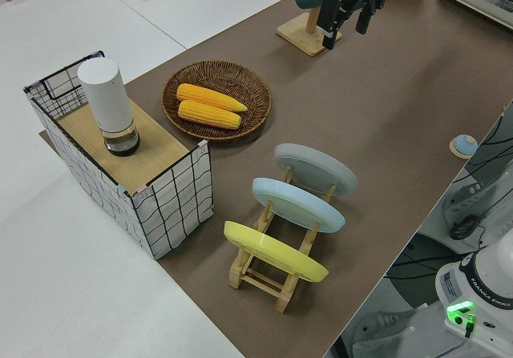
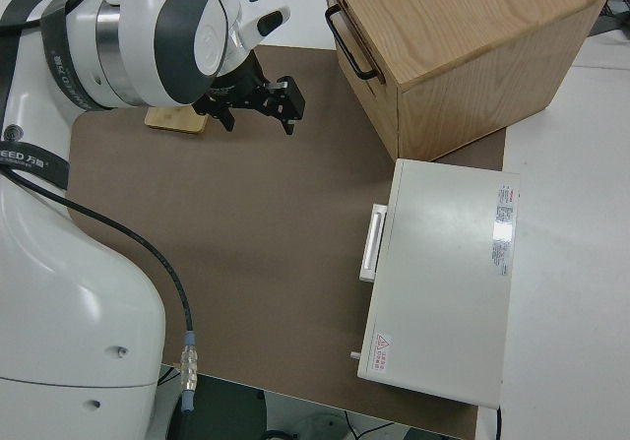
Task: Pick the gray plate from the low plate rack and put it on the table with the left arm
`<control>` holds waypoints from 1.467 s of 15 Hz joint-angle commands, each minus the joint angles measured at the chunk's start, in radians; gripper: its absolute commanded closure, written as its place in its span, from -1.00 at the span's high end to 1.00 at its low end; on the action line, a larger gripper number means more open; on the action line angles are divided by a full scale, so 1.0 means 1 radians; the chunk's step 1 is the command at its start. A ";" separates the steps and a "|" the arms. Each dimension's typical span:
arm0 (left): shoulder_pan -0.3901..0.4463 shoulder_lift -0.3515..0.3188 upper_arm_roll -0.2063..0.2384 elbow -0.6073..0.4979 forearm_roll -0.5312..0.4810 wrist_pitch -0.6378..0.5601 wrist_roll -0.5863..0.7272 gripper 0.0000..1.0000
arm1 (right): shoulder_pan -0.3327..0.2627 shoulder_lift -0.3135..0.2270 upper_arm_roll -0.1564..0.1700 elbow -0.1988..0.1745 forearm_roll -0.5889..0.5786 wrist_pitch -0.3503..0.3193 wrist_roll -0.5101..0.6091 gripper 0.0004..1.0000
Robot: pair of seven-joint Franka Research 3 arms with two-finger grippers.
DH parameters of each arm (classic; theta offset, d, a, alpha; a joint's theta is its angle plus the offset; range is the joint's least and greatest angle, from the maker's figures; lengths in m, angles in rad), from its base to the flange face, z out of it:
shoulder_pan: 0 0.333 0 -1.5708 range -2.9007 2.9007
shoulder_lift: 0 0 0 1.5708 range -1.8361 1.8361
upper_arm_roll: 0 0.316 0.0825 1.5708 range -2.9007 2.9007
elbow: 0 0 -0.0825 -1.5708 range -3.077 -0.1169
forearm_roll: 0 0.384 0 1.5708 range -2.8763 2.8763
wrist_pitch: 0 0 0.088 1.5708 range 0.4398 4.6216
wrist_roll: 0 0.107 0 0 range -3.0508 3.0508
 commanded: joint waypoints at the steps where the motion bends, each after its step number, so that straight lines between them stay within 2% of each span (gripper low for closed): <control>1: 0.056 -0.047 -0.003 -0.065 0.020 0.041 0.070 1.00 | 0.007 0.000 -0.006 0.006 0.003 -0.001 0.004 0.97; 5: 0.088 -0.135 -0.003 -0.195 0.060 0.101 0.073 1.00 | 0.007 0.000 -0.006 0.006 0.003 -0.001 0.004 0.97; 8: 0.128 -0.177 -0.003 -0.263 0.060 0.138 0.083 1.00 | 0.007 0.000 -0.006 0.006 0.003 -0.001 0.004 0.97; 12: 0.217 -0.223 -0.003 -0.376 0.060 0.257 0.184 1.00 | 0.007 0.000 -0.006 0.006 0.003 -0.001 0.004 0.97; 22: 0.254 -0.263 -0.001 -0.560 0.059 0.437 0.192 1.00 | 0.007 0.000 -0.006 0.006 0.003 -0.001 0.004 0.97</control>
